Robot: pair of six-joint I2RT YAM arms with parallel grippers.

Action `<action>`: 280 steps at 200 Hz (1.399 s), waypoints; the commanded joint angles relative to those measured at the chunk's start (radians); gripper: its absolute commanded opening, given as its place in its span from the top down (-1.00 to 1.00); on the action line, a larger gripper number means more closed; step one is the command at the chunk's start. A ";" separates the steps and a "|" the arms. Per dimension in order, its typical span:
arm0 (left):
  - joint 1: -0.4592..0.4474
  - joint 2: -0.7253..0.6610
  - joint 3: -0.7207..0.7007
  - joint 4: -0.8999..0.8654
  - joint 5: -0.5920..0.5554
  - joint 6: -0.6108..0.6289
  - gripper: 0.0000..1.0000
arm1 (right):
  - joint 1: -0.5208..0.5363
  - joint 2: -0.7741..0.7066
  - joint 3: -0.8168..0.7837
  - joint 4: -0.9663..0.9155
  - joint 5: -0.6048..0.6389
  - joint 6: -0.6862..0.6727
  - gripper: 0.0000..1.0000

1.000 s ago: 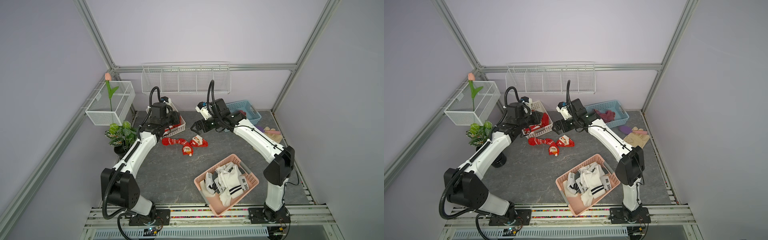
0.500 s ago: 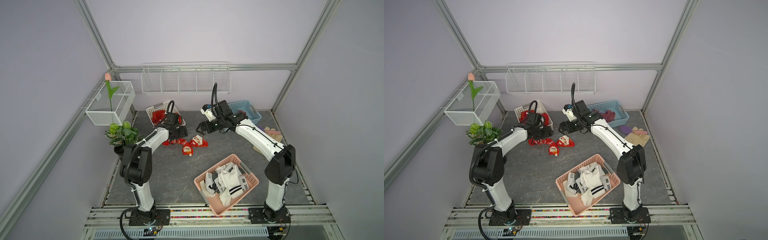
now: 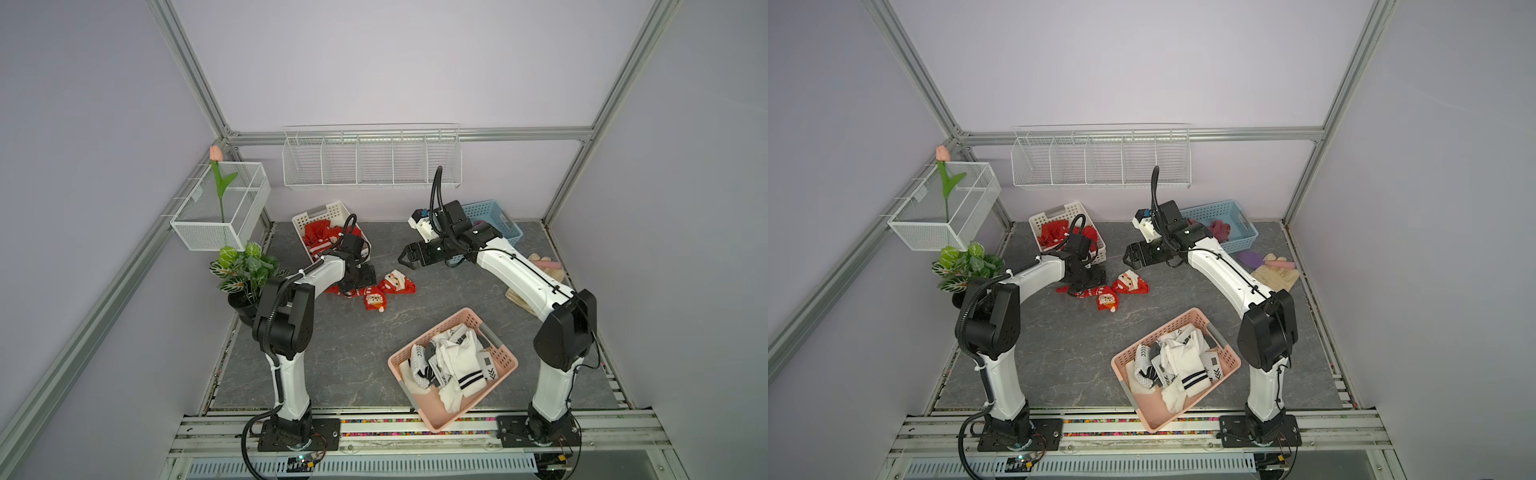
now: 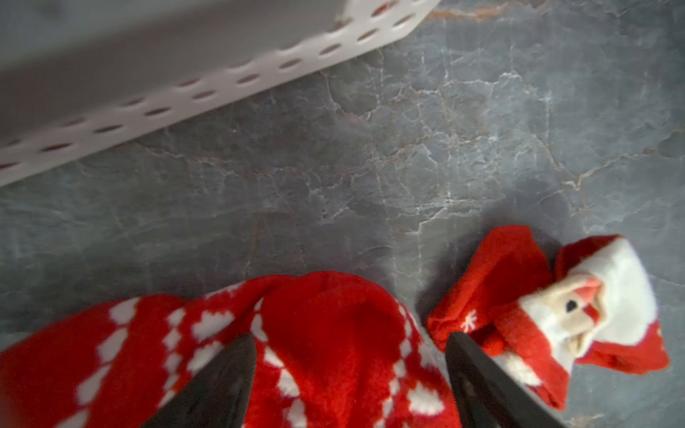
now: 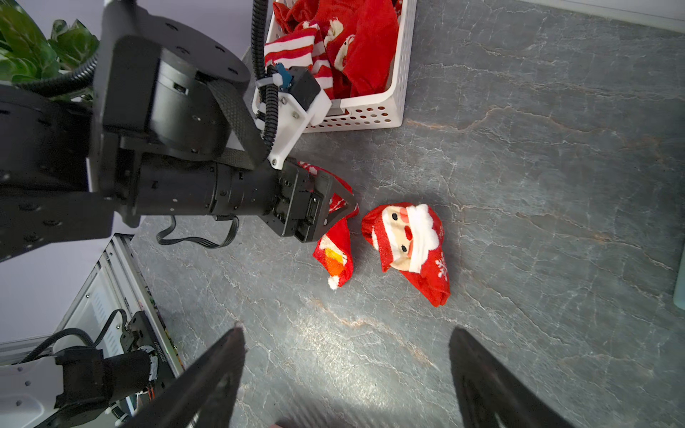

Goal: Sort the socks into the basket by color
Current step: Pick up the sock from the center of the board, then place the sock in the bin.

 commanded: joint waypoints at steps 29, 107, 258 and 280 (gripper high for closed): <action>-0.013 0.035 -0.076 -0.009 -0.005 -0.033 -0.50 | -0.004 -0.019 -0.002 0.005 -0.036 0.018 -0.77; -0.016 -0.030 -0.130 0.038 -0.007 -0.048 1.00 | -0.005 -0.026 0.001 0.008 -0.036 0.025 -0.77; 0.108 -0.041 0.479 -0.255 -0.090 0.065 1.00 | -0.007 -0.068 -0.009 0.026 -0.030 0.009 -0.77; 0.143 0.030 0.572 -0.257 -0.106 0.080 1.00 | -0.008 -0.072 -0.013 0.030 -0.026 0.008 -0.77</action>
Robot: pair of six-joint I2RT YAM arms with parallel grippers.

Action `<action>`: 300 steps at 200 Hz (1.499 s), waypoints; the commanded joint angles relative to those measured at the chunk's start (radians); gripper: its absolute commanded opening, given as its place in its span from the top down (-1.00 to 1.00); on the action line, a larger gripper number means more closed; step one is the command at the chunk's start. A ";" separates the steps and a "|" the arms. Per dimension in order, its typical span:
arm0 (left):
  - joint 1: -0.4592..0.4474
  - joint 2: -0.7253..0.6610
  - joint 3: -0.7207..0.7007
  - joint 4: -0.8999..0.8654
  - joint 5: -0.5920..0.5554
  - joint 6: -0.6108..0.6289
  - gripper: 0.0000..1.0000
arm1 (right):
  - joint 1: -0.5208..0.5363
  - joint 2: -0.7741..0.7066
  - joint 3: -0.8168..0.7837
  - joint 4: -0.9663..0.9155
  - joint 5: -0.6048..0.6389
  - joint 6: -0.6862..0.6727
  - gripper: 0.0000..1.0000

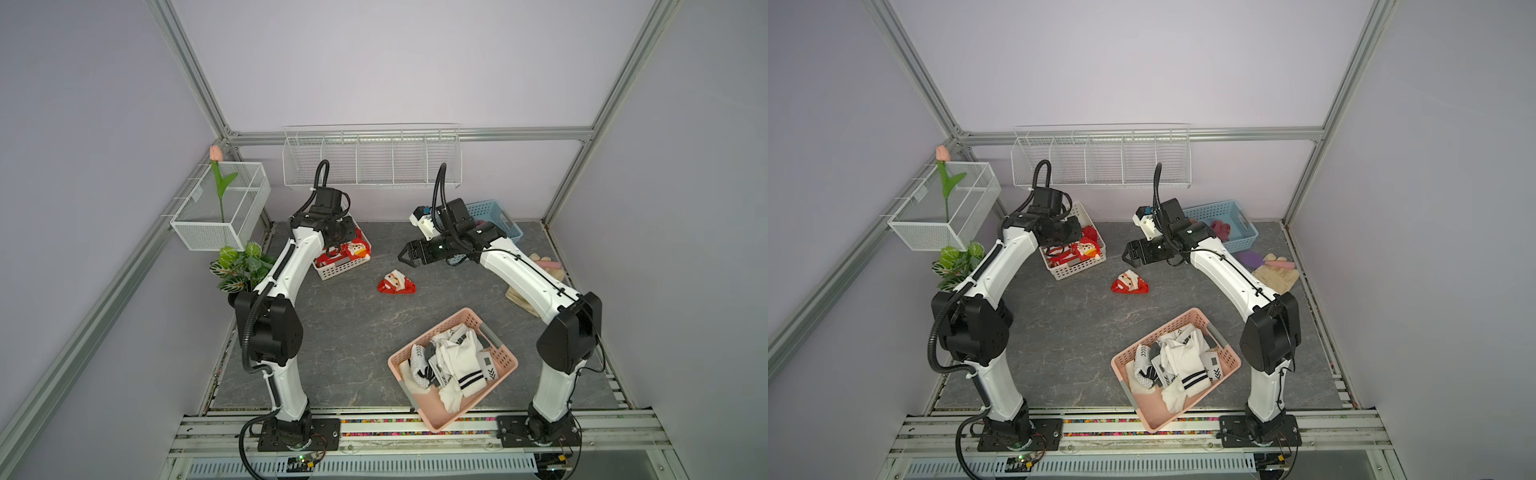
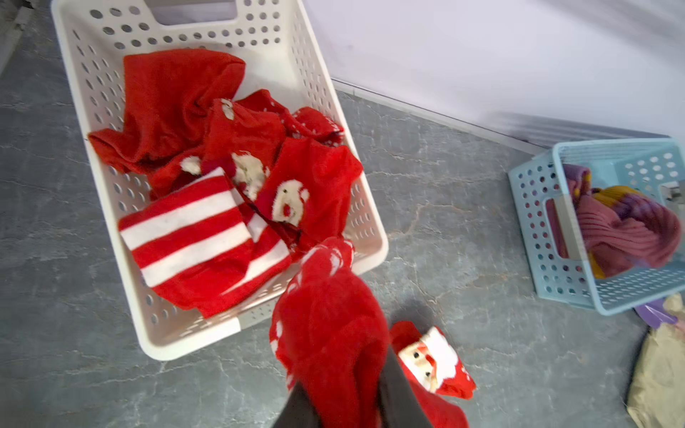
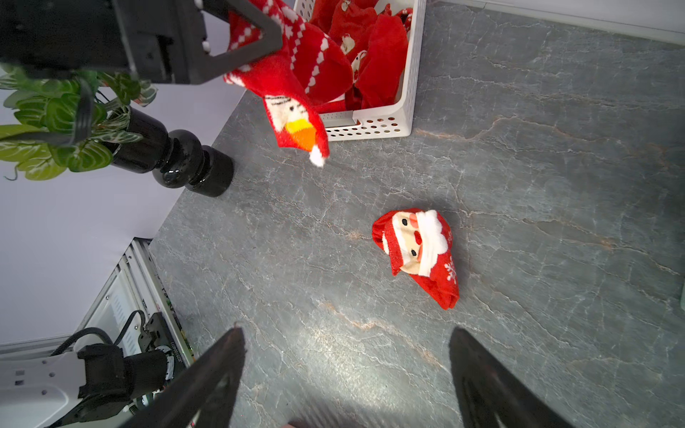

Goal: Sort the socks into the basket by color
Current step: Place the sock in the bin.

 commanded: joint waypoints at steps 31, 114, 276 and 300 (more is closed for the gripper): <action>0.061 0.158 0.165 -0.007 -0.122 0.050 1.00 | -0.010 -0.043 -0.020 0.027 -0.005 -0.010 -0.77; 0.089 0.371 0.195 0.089 -0.162 0.032 1.00 | -0.013 -0.039 -0.035 0.030 0.007 -0.004 -0.78; 0.091 0.141 0.007 0.180 -0.093 0.016 -0.64 | -0.014 -0.048 -0.040 0.028 0.007 0.016 -0.77; 0.089 0.090 -0.010 0.182 -0.060 0.021 -0.67 | -0.014 -0.058 -0.046 0.023 0.013 0.021 -0.77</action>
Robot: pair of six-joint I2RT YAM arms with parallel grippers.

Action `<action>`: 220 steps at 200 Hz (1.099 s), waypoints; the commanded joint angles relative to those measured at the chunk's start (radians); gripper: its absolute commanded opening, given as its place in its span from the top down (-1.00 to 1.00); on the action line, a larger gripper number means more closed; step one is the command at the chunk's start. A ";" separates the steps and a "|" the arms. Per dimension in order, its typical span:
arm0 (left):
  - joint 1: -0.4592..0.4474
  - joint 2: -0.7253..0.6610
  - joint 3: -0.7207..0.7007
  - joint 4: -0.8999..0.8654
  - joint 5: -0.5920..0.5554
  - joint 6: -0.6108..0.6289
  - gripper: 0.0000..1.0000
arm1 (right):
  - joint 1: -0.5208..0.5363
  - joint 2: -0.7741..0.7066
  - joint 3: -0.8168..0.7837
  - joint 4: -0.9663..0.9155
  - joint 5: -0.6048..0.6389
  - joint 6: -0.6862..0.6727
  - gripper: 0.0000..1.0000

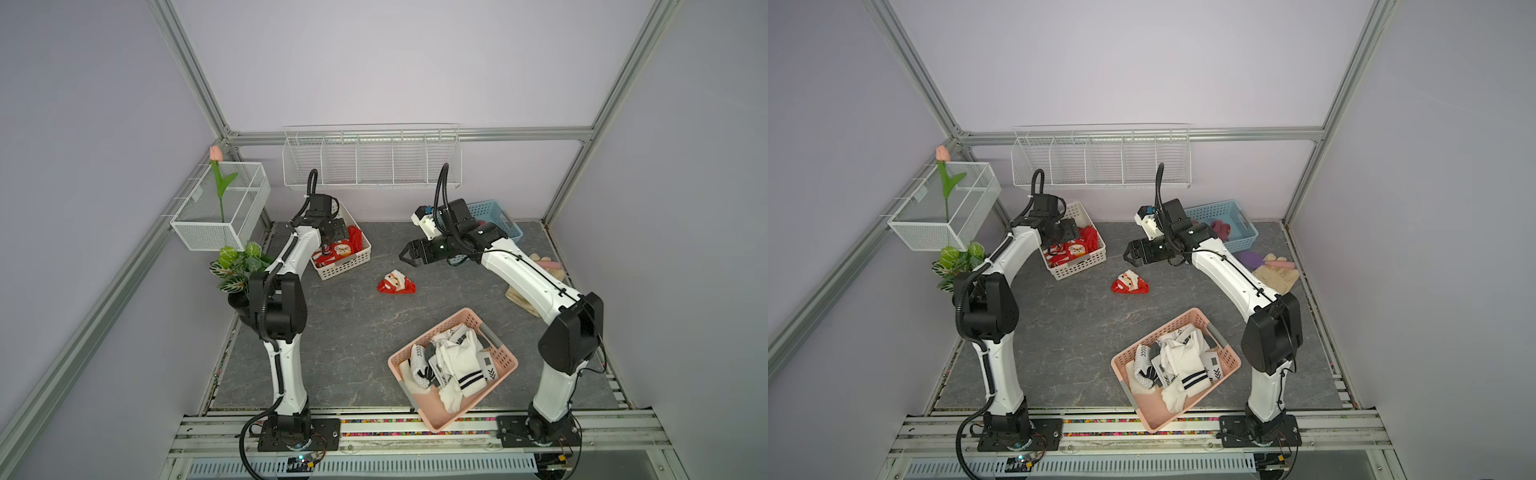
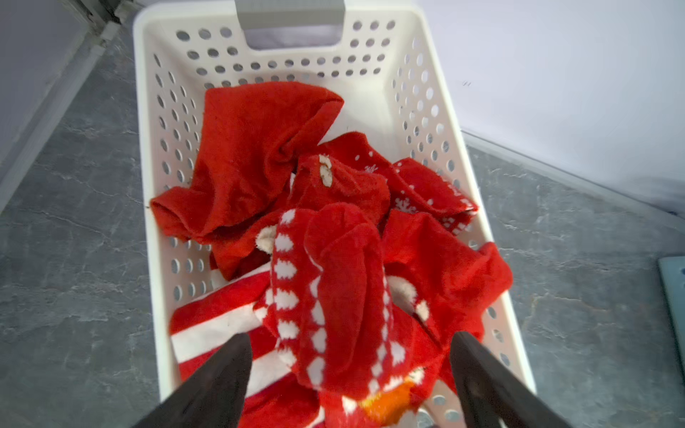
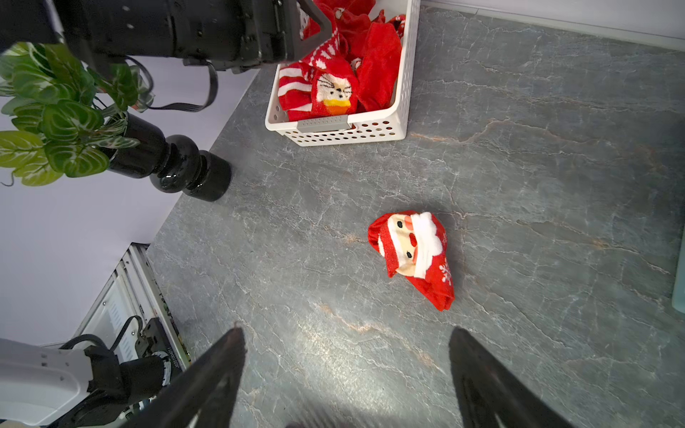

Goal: Sort the socks into the basket by color
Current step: Place the sock in the bin, then pick up the sock from the center of the board.

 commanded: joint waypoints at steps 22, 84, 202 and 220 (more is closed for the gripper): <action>-0.006 -0.135 -0.066 0.043 0.083 0.014 -0.68 | -0.006 -0.066 -0.046 -0.001 0.021 0.016 -0.77; -0.163 -0.264 -0.212 0.050 0.096 0.052 -0.67 | -0.006 -0.143 -0.177 -0.006 0.056 0.027 -0.77; -0.344 0.028 -0.174 0.028 0.154 0.066 -0.73 | -0.031 -0.301 -0.394 0.004 0.105 0.072 -0.77; -0.359 0.062 -0.164 0.022 0.154 0.069 -0.73 | -0.037 -0.315 -0.412 0.002 0.112 0.072 -0.77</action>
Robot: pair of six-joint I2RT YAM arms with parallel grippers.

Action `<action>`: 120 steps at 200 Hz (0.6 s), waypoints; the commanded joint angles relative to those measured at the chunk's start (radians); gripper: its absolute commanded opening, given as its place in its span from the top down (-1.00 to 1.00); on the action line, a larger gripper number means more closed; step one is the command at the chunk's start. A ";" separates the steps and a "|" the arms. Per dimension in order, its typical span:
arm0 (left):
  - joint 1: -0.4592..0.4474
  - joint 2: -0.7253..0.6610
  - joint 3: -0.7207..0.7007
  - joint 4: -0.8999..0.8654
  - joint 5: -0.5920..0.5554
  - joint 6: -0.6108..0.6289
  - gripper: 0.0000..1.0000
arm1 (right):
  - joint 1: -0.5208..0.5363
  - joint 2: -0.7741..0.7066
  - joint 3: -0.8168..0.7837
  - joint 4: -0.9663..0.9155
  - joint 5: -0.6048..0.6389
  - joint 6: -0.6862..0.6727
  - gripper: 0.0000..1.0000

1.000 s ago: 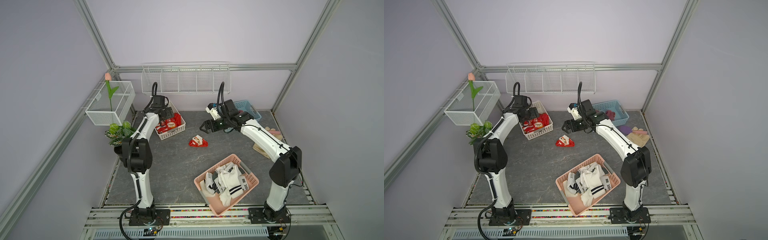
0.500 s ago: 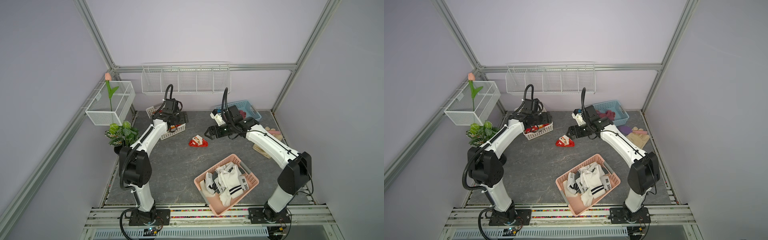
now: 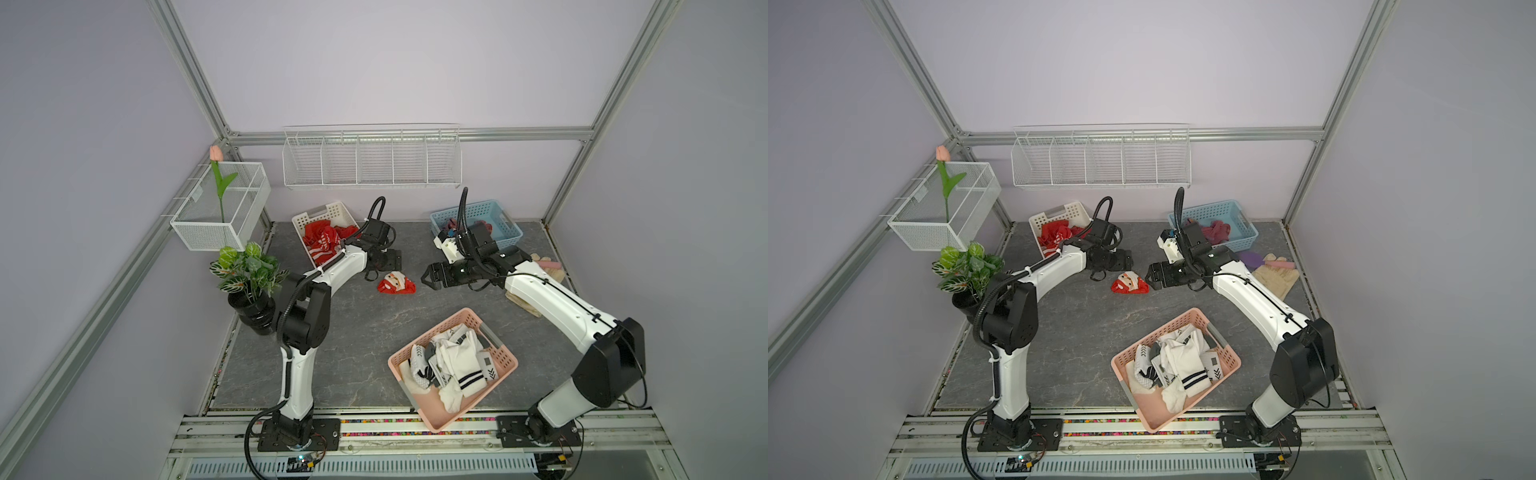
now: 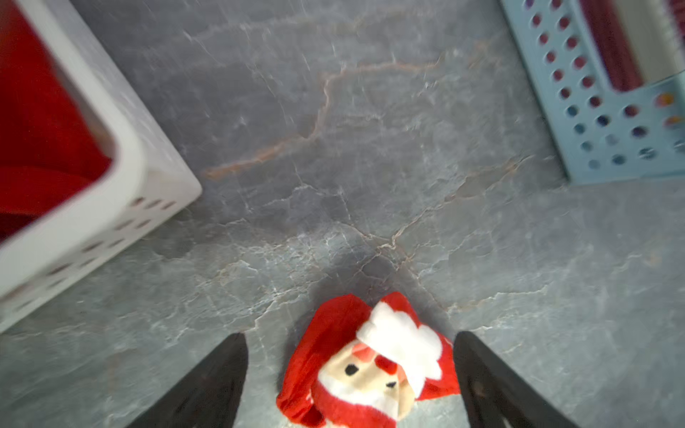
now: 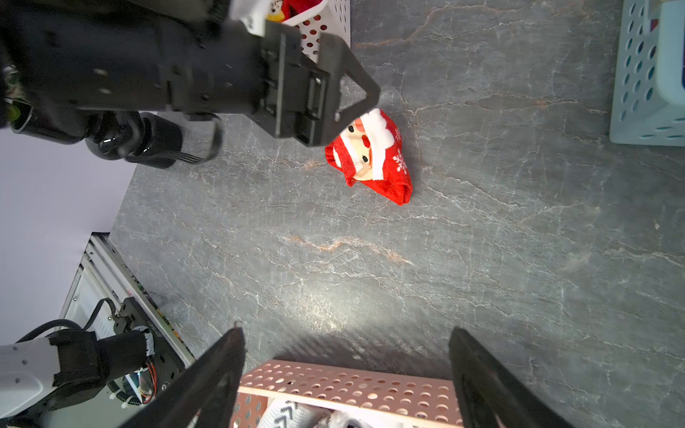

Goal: Sort the socks into the basket by color
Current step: Pick up the sock from the center of the board.

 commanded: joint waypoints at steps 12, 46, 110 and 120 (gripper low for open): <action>-0.028 0.048 0.048 -0.046 0.017 0.023 -0.73 | -0.014 -0.044 -0.035 -0.002 0.018 0.012 -0.77; -0.044 0.052 0.009 -0.034 0.026 0.008 -0.73 | -0.022 -0.034 -0.020 -0.022 0.010 -0.005 -0.77; -0.072 0.084 -0.056 -0.029 0.028 0.012 -0.47 | -0.029 -0.026 -0.017 -0.024 -0.014 -0.012 -0.77; -0.075 0.091 -0.065 -0.024 0.028 0.010 -0.41 | -0.029 -0.028 -0.020 -0.020 -0.017 -0.010 -0.77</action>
